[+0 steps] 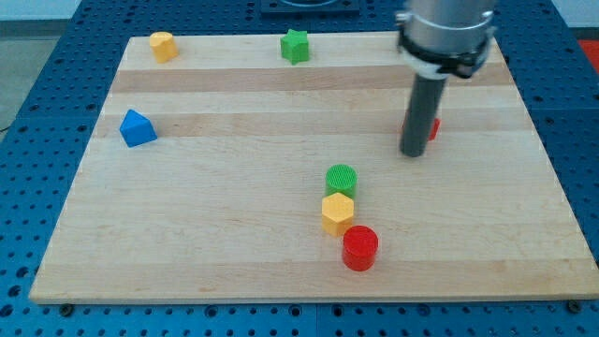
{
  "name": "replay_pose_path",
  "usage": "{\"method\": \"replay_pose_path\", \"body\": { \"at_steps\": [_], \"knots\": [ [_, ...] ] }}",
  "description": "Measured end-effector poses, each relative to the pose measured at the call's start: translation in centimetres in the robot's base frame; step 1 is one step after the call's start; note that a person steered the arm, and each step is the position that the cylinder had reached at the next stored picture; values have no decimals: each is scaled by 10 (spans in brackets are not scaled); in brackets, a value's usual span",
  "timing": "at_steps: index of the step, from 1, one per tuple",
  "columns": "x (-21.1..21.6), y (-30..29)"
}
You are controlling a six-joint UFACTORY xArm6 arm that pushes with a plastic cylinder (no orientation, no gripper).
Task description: Move the red star bit a right
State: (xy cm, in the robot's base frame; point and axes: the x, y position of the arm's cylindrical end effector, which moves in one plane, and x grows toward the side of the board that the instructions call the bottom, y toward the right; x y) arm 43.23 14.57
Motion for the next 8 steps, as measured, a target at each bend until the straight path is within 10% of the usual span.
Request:
{"method": "replay_pose_path", "body": {
  "at_steps": [4, 8],
  "knots": [
    [-16, -150],
    [-41, -25]
  ]
}}
